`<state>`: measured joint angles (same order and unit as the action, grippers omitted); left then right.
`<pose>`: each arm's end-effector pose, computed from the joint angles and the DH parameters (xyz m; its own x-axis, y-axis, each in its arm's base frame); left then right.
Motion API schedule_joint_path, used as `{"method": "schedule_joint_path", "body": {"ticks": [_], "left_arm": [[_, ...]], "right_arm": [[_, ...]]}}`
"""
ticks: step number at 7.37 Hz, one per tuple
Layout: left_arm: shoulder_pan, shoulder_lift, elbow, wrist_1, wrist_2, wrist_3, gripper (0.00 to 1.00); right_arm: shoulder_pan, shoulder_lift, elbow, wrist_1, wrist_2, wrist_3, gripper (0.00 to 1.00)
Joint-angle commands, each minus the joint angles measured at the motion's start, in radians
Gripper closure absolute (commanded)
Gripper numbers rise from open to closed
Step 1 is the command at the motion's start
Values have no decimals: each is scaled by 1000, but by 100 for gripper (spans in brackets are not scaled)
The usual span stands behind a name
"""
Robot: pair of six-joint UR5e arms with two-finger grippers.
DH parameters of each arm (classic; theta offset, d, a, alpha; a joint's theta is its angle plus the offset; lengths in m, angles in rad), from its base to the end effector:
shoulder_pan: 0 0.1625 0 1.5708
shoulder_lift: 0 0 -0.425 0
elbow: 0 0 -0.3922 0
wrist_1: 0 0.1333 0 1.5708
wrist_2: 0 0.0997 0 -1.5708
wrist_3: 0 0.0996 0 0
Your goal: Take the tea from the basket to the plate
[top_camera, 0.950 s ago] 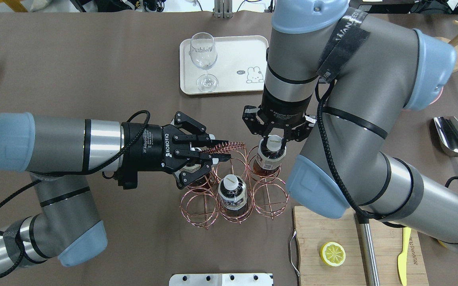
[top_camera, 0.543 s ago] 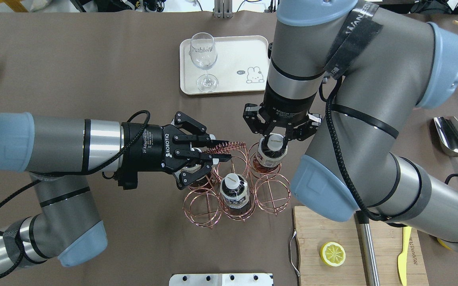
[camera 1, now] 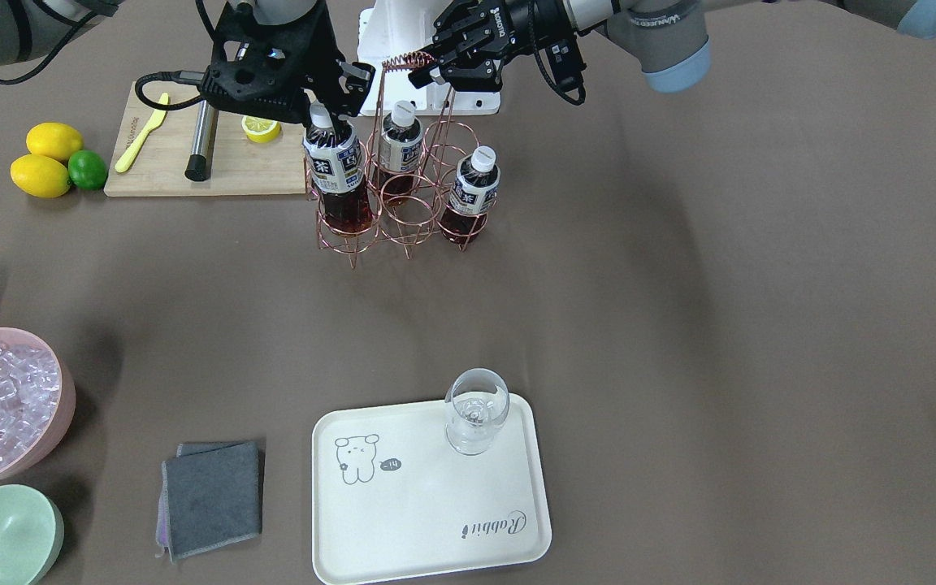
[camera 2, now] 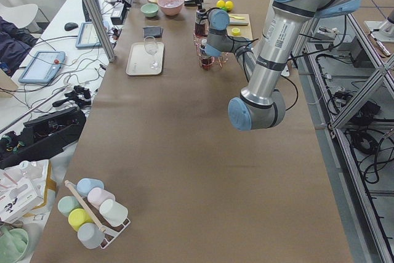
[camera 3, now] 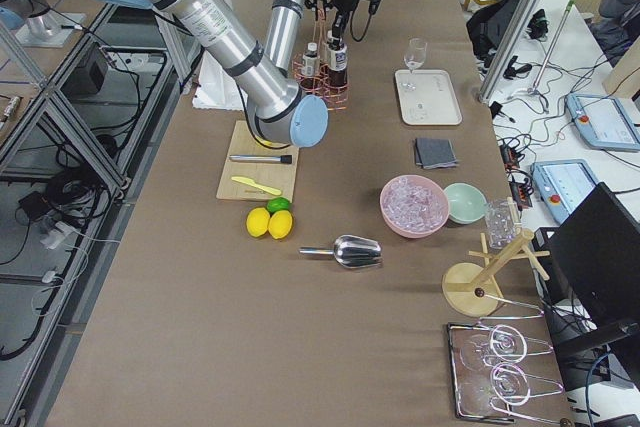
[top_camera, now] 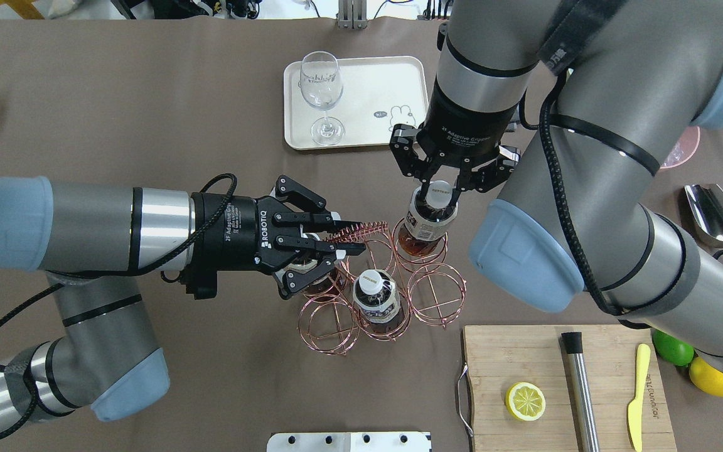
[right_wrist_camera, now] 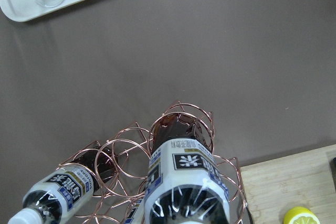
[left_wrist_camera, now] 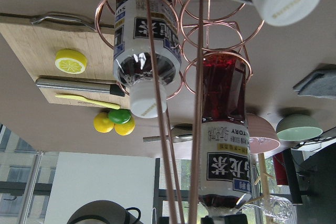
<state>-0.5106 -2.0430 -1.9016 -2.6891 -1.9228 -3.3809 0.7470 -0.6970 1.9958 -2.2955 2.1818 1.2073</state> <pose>0.4047 -0.3401 0.1331 -0.1002 -0.9891 0.1076 -0.3328 -0.0686 -0.9405 -0.3586 -0.4359 0.0719 0.6924 0.2443 0.6789 -0.0874 0.9624 -0.2572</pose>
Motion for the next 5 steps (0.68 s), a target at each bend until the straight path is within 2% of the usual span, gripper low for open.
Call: {"method": "schedule_joint_path", "body": {"ticks": [1, 3, 5], "left_arm": [[0, 0, -1, 0, -1, 0, 100], [0, 1, -1, 0, -1, 0, 100], [1, 1, 1, 0, -1, 0, 100]], "right_arm": [[40, 28, -2, -1, 39, 0, 100], [83, 45, -8, 1, 73, 0, 100], [112, 127, -116, 7, 92, -2, 100]]}}
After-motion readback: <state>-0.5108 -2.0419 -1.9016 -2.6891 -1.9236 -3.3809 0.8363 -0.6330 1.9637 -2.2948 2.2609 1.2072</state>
